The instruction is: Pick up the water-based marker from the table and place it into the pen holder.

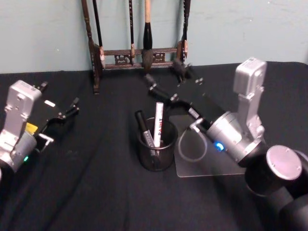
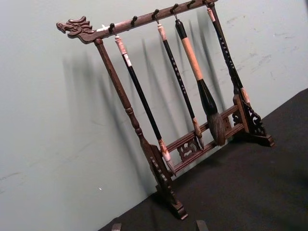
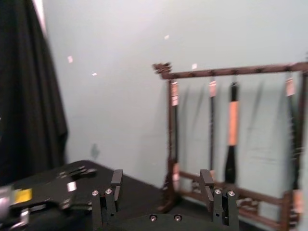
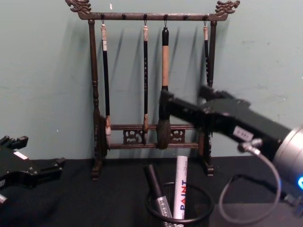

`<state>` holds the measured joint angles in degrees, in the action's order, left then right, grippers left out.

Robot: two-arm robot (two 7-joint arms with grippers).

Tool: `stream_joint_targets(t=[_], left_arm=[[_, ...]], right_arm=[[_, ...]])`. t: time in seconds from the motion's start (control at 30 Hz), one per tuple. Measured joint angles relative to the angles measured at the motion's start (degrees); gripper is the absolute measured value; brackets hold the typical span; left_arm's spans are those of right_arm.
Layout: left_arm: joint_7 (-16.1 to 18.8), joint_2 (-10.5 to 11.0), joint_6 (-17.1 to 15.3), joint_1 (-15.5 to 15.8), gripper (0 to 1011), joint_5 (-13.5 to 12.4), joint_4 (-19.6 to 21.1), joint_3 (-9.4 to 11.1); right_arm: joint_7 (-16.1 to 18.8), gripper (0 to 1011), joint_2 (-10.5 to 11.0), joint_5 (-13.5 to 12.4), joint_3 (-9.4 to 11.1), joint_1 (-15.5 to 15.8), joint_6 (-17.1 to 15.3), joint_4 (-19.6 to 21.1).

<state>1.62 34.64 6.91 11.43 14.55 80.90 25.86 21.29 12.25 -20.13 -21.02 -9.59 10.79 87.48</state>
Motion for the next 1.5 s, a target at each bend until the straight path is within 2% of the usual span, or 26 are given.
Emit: stream_joint_targets(t=[0.2, 0.3, 0.33, 0.5, 0.63, 0.83, 1.07, 1.5], left_arm=[[0.0, 0.0, 0.0, 0.0, 1001, 0.0, 0.0, 0.0], [0.0, 0.0, 0.0, 0.0, 1001, 0.0, 0.0, 0.0], [0.0, 0.0, 0.0, 0.0, 1001, 0.0, 0.0, 0.0], [0.0, 0.0, 0.0, 0.0, 1001, 0.0, 0.0, 0.0], [0.0, 0.0, 0.0, 0.0, 1001, 0.0, 0.0, 0.0], [0.0, 0.0, 0.0, 0.0, 1001, 0.0, 0.0, 0.0], [0.0, 0.0, 0.0, 0.0, 1001, 0.0, 0.0, 0.0], [0.0, 0.0, 0.0, 0.0, 1001, 0.0, 0.0, 0.0]], right_arm=[[-4.0, 1002, 0.4, 1.8, 2.8, 0.1, -1.2, 0.8], [-6.8, 1002, 0.9, 3.9, 4.6, 0.6, -2.8, 1.0], [-6.8, 1002, 0.9, 3.9, 4.6, 0.6, -2.8, 1.0], [-11.2, 1002, 1.9, 8.3, 6.8, 1.8, -6.5, 0.6], [-13.3, 1002, 2.5, 10.7, 8.0, 2.7, -8.6, -0.4], [-15.2, 1002, 2.8, 14.0, 8.7, 3.3, -10.6, -2.5], [-15.7, 1002, 2.3, 16.4, 8.9, 3.4, -11.3, -4.7], [-15.7, 1000, 2.5, 16.2, 8.9, 3.4, -11.3, -4.4]])
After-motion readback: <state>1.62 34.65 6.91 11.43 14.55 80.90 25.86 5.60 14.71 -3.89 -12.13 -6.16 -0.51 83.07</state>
